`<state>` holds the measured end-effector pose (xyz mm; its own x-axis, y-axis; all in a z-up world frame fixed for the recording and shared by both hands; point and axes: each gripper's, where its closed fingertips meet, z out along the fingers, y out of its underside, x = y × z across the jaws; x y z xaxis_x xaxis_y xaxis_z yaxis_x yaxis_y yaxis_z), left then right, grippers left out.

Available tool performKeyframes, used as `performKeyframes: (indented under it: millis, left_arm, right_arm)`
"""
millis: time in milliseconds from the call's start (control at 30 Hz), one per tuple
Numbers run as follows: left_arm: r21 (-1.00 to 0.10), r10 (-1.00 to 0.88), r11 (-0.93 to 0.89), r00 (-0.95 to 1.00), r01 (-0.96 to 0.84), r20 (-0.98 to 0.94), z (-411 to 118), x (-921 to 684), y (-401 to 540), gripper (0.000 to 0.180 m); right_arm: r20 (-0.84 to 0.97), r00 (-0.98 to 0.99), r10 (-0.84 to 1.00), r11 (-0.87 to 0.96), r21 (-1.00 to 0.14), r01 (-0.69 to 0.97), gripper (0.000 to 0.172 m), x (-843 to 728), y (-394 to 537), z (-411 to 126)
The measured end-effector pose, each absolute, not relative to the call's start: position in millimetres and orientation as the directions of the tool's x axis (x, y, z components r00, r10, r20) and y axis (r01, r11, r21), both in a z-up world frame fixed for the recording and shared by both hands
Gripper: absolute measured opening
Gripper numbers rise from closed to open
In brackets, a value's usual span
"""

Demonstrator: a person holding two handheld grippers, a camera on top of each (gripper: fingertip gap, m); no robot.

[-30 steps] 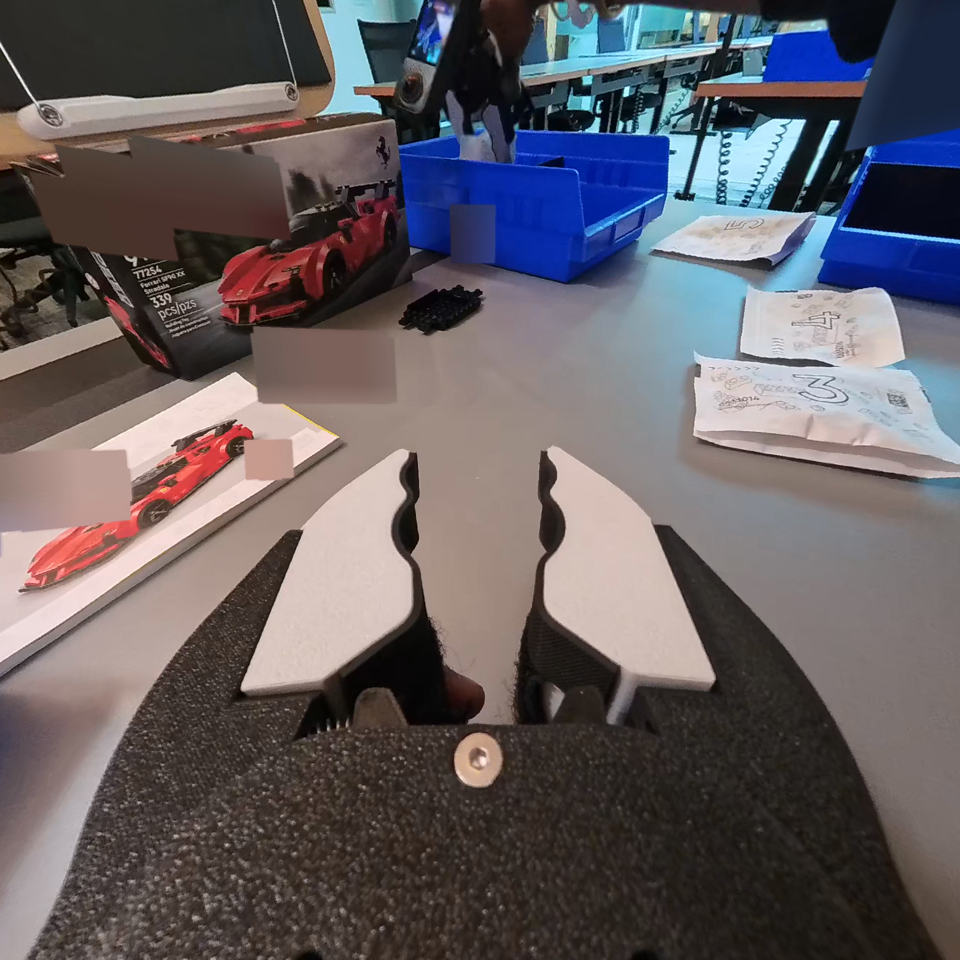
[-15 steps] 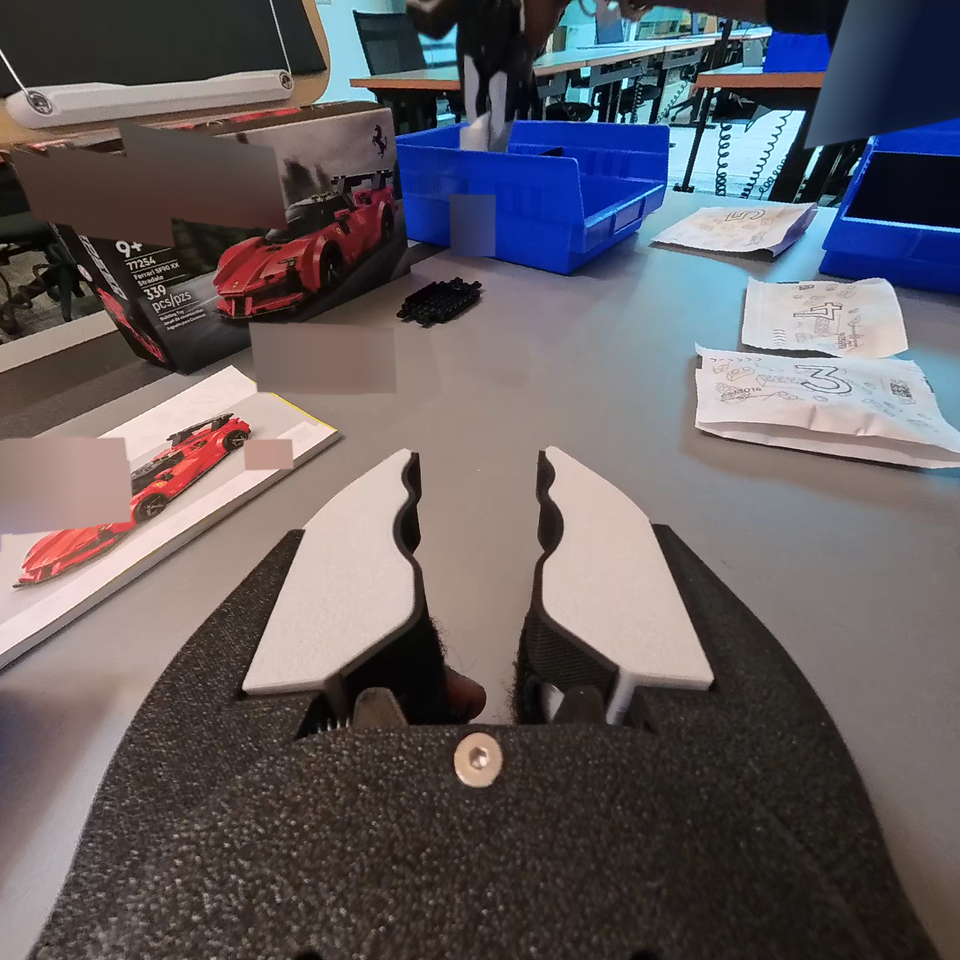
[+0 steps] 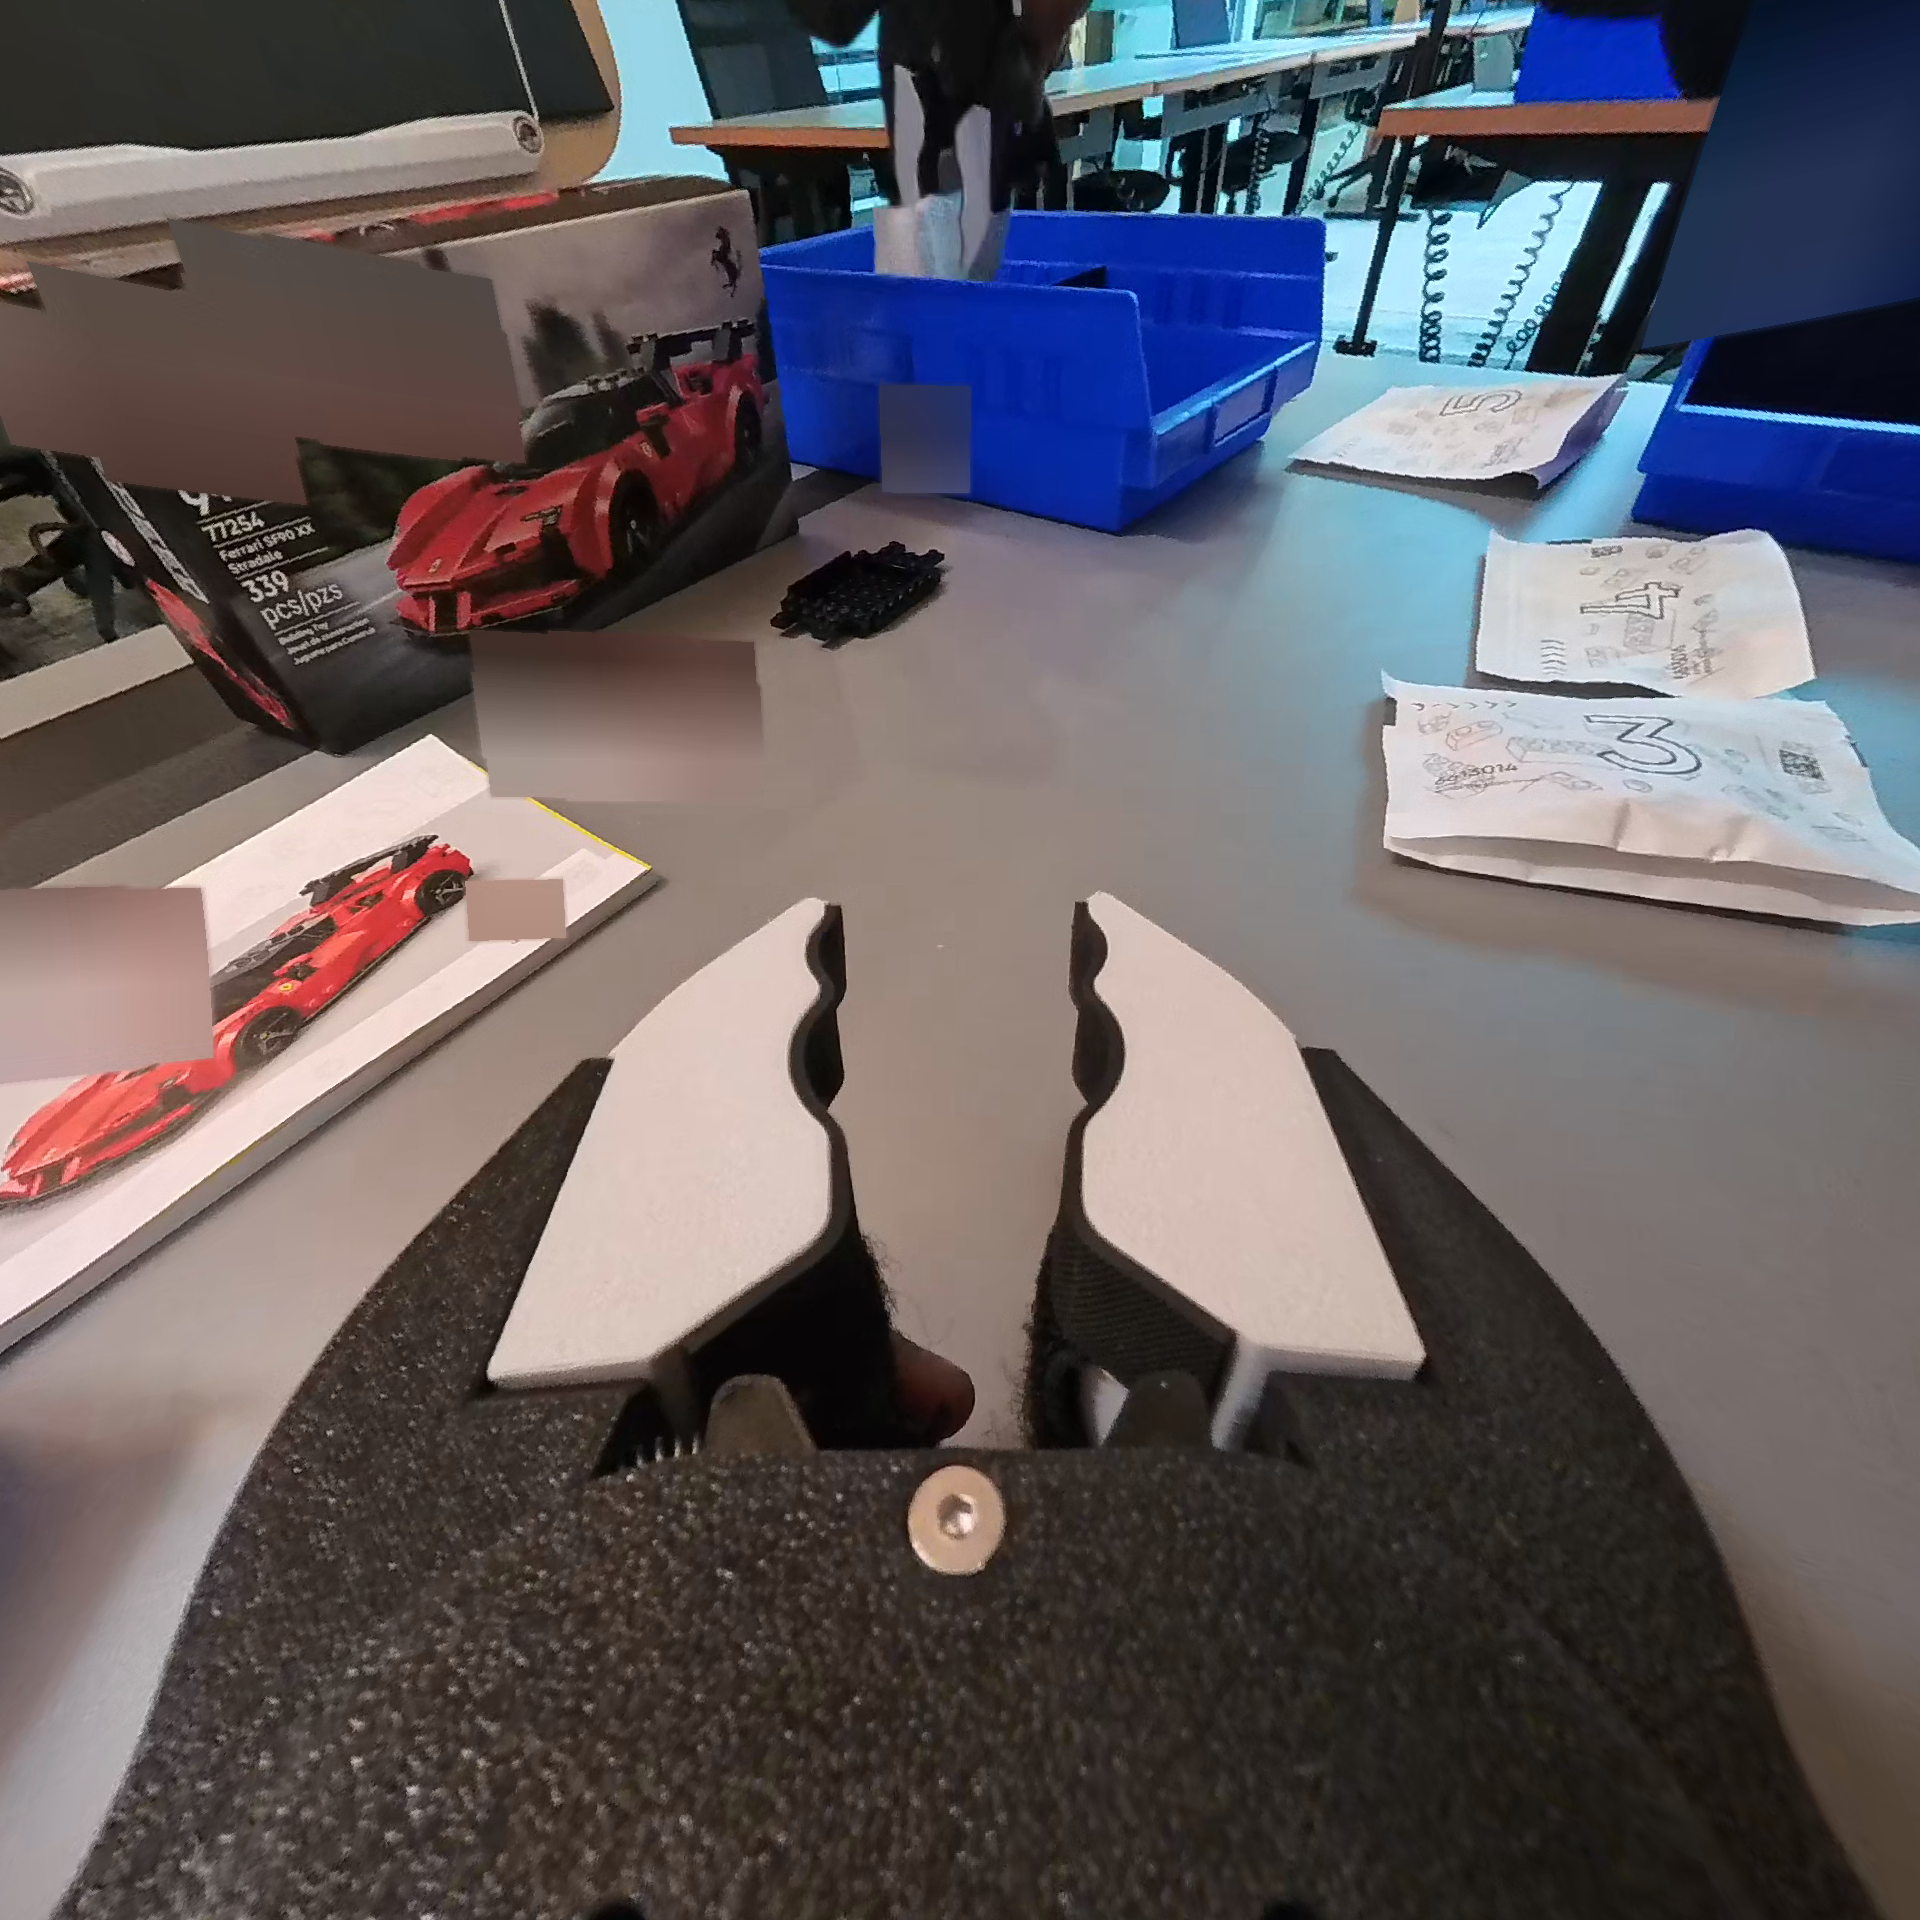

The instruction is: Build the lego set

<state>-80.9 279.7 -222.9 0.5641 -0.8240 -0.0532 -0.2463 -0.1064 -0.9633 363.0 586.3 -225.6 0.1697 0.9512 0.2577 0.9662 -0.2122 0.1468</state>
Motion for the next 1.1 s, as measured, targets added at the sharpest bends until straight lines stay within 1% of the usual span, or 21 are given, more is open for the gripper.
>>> performKeyframes:
  millis: [67,100,133,167,200,233,300,333,367,400,433,533,600,633,733,833,900,967,1000,1033,1100]
  left_arm:
    - [-0.963,-0.825,-0.106,0.562,-0.249,-0.054,-223.3,-79.8,279.8,0.041]
    - [-0.962,-0.826,-0.104,0.560,-0.252,-0.057,-223.3,-79.1,279.5,0.041]
    - [-0.962,-0.827,-0.101,0.559,-0.254,-0.061,-223.3,-78.6,279.2,0.041]
    - [-0.962,-0.827,-0.100,0.559,-0.255,-0.062,-223.6,-78.3,279.2,0.040]
    - [-0.961,-0.827,-0.101,0.558,-0.256,-0.061,-224.2,-78.3,279.2,0.040]
    - [-0.961,-0.827,-0.105,0.558,-0.257,-0.059,-224.8,-78.4,279.2,0.040]
    - [-0.960,-0.826,-0.107,0.560,-0.258,-0.059,-224.6,-79.3,278.6,0.040]
    - [-0.961,-0.825,-0.104,0.562,-0.256,-0.060,-224.0,-79.9,278.4,0.040]
    - [-0.962,-0.823,-0.104,0.565,-0.253,-0.059,-223.3,-80.6,278.3,0.040]
    - [-0.963,-0.822,-0.104,0.567,-0.250,-0.058,-222.9,-81.3,278.2,0.040]
    - [-0.963,-0.821,-0.104,0.568,-0.249,-0.059,-222.4,-81.9,277.7,0.040]
    - [-0.963,-0.815,-0.098,0.576,-0.252,-0.068,-221.5,-84.5,277.1,0.041]
    - [-0.964,-0.813,-0.091,0.578,-0.251,-0.074,-219.5,-86.5,277.6,0.042]
    - [-0.965,-0.814,-0.086,0.576,-0.249,-0.077,-217.6,-87.3,277.8,0.042]
    - [-0.972,-0.825,-0.059,0.560,-0.228,-0.082,-207.0,-87.5,277.2,0.045]
    - [-0.976,-0.834,-0.027,0.543,-0.215,-0.097,-196.9,-85.9,274.8,0.045]
    - [-0.977,-0.841,0.001,0.528,-0.215,-0.117,-190.4,-83.4,270.5,0.045]
    - [-0.977,-0.846,0.031,0.515,-0.212,-0.139,-182.5,-80.1,266.3,0.047]
    - [-0.979,-0.846,0.047,0.513,-0.201,-0.146,-176.5,-78.0,265.2,0.048]
    - [-0.982,-0.846,0.061,0.512,-0.181,-0.147,-169.1,-75.5,264.4,0.051]
    - [-0.990,-0.848,0.086,0.514,-0.113,-0.132,-149.2,-68.7,263.0,0.054]
  right_arm:
    - [0.222,0.142,0.965,-0.185,0.188,0.965,0.008,367.2,580.5,-226.8]
    - [0.234,0.139,0.962,-0.183,0.179,0.967,0.007,366.3,581.8,-225.7]
    - [0.241,0.161,0.957,-0.200,0.148,0.969,0.011,363.0,583.4,-224.8]
    - [0.237,0.188,0.953,-0.221,0.123,0.967,0.018,360.7,583.7,-224.8]
    - [0.218,0.195,0.956,-0.227,0.130,0.965,0.008,361.8,581.1,-225.2]
    - [0.222,0.182,0.958,-0.216,0.140,0.966,0.005,363.5,580.9,-225.0]
    - [0.246,0.190,0.950,-0.219,0.096,0.971,0.008,359.4,584.0,-224.2]
    - [0.244,0.217,0.945,-0.238,0.062,0.969,0.020,356.0,584.5,-225.2]
    - [0.236,0.236,0.943,-0.256,0.058,0.965,0.022,356.4,583.6,-227.1]
    - [0.223,0.231,0.947,-0.252,0.069,0.965,0.007,358.5,580.9,-229.0]
    - [0.227,0.216,0.950,-0.236,0.064,0.970,0.005,358.7,580.4,-229.5]
    - [0.265,0.291,0.919,-0.290,-0.044,0.956,0.005,354.6,585.4,-215.9]
    - [0.294,0.367,0.883,-0.334,-0.157,0.929,0.005,354.2,587.5,-194.8]
    - [0.297,0.422,0.856,-0.362,-0.236,0.902,0.005,353.3,587.1,-181.6]
    - [0.240,0.600,0.763,-0.429,-0.507,0.748,0.005,352.0,580.1,-144.4]
    - [0.161,0.675,0.720,-0.454,-0.626,0.634,0.006,360.9,560.2,-131.7]
    - [0.044,0.692,0.721,-0.434,-0.750,0.500,0.005,350.1,542.8,-115.7]
    - [-0.122,0.651,0.749,-0.367,-0.895,0.254,0.005,324.7,521.2,-80.7]
    - [-0.194,0.604,0.773,-0.322,-0.940,0.111,0.005,310.7,507.4,-59.5]
    - [-0.244,0.532,0.811,-0.279,-0.960,-0.016,0.005,295.5,488.3,-39.8]
    - [-0.232,0.385,0.893,-0.148,-0.961,-0.234,0.005,267.2,441.4,-3.3]
